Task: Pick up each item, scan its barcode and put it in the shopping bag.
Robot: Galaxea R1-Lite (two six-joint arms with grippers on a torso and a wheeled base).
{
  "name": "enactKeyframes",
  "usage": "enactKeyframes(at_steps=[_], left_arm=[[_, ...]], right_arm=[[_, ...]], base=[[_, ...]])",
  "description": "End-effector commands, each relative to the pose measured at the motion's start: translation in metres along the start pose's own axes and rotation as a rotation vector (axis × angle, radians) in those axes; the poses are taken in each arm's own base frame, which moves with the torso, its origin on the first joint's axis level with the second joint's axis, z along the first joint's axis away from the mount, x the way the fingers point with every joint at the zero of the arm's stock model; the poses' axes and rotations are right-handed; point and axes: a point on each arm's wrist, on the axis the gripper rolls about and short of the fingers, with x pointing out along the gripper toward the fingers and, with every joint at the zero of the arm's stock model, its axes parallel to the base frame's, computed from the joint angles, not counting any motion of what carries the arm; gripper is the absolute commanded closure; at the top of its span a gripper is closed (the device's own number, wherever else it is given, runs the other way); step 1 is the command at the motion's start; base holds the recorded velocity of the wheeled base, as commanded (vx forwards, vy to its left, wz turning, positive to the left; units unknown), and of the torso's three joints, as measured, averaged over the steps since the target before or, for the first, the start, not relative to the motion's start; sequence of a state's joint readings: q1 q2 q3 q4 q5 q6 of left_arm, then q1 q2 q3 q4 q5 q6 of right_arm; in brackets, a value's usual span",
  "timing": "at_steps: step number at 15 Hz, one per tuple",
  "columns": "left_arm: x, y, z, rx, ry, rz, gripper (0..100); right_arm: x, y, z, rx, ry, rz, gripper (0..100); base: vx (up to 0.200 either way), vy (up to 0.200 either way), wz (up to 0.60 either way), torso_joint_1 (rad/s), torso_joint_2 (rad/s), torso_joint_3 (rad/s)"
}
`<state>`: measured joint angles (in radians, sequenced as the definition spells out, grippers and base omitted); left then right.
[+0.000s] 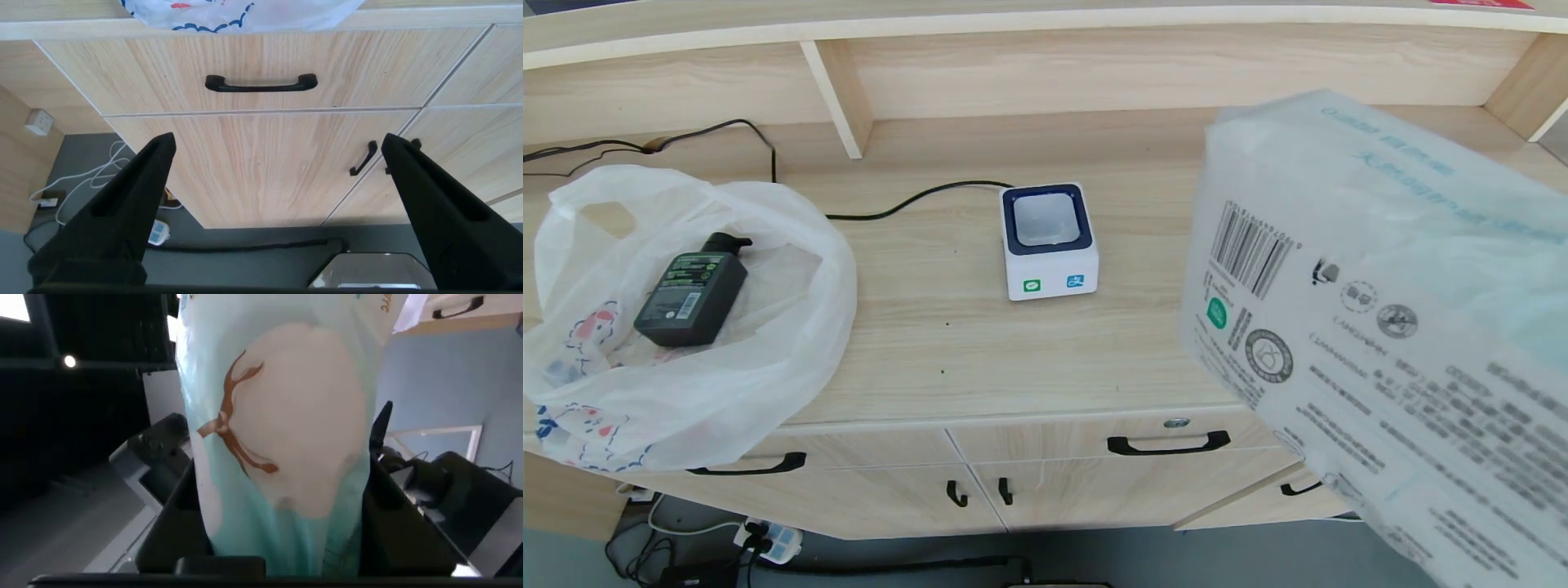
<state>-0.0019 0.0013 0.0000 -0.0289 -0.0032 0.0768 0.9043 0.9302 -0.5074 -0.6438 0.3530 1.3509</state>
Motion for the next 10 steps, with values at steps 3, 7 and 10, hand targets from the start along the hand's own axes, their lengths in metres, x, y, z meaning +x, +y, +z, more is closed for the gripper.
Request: enactKeyframes(at_steps=[3, 7, 10], left_arm=[[0.000, 0.000, 0.000, 0.021, -0.002, -0.001, 0], [0.000, 0.000, 0.000, 0.020, -0.002, -0.001, 0], [0.000, 0.000, 0.000, 0.020, -0.002, -0.001, 0]], right_arm=[[-0.005, 0.002, -0.017, 0.082, 0.136, 0.055, 100], [-0.008, -0.003, -0.031, 0.209, 0.262, 0.129, 100], [-0.003, -0.001, -0.030, 0.360, 0.271, 0.149, 100]], base=[[0.000, 0.000, 0.00, 0.000, 0.00, 0.000], [0.000, 0.000, 0.00, 0.000, 0.00, 0.000], [0.000, 0.000, 0.00, 0.000, 0.00, 0.000]])
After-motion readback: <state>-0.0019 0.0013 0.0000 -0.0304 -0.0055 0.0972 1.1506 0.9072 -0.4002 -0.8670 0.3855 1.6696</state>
